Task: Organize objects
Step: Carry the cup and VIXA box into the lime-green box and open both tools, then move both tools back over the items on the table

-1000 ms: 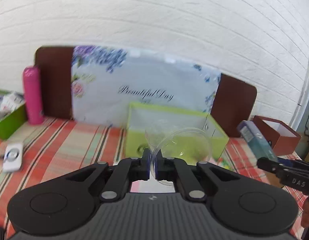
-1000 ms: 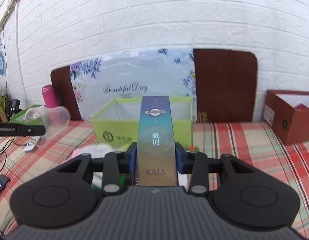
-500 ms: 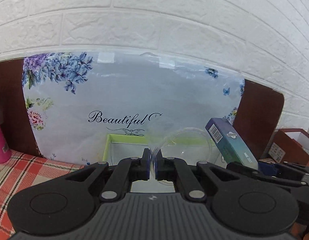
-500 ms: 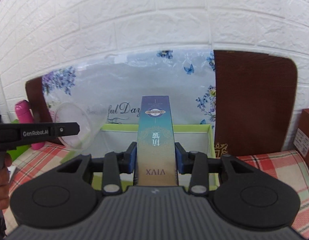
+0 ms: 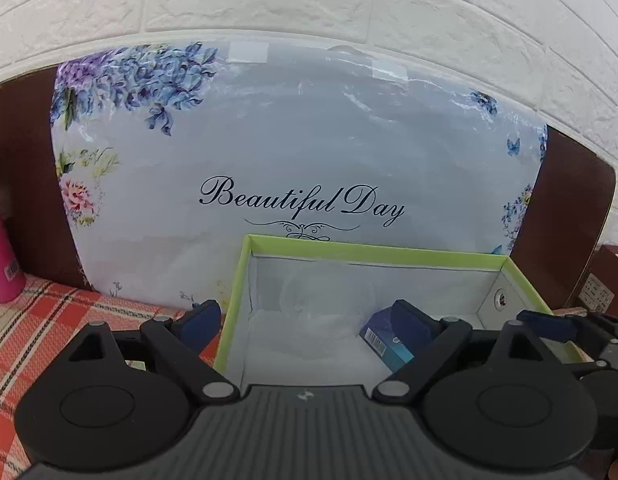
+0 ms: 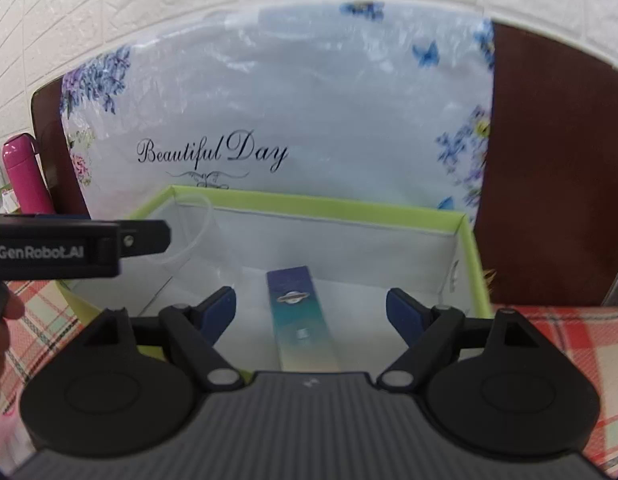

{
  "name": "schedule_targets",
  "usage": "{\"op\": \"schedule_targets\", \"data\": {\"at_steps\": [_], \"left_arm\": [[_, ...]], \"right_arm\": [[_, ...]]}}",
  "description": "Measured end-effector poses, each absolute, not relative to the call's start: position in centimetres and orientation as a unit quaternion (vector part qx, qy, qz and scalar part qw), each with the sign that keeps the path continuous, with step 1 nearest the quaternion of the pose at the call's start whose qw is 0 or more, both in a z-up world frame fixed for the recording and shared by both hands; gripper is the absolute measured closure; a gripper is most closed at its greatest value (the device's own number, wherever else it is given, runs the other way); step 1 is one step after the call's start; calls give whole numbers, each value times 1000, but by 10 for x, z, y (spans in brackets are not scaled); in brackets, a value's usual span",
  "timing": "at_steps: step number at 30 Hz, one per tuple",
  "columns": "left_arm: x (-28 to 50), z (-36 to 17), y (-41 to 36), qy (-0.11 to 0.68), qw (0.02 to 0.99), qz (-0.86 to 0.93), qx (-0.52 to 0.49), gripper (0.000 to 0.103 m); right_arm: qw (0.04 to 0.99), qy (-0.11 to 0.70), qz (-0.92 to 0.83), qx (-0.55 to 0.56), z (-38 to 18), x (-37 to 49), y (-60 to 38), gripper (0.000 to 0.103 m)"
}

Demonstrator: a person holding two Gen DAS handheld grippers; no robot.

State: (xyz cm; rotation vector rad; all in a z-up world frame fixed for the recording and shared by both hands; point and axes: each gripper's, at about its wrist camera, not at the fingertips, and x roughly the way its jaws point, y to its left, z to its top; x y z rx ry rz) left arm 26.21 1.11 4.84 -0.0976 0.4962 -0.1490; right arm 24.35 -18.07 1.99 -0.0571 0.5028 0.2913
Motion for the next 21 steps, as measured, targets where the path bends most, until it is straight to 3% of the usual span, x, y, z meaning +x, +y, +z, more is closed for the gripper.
{"op": "schedule_targets", "data": {"at_steps": [4,12,21], "left_arm": [[238,64,20,246,965,-54,-71,8],[152,73,27,233,968,-72,-59,6],[72,37,27,263,959,-77,-73,6]], "right_arm": [[972,198,126,-20,46,211,-198,0],[976,176,130,21,65,130,-227,0],[967,220,117,51,32,46,-251,0]]}}
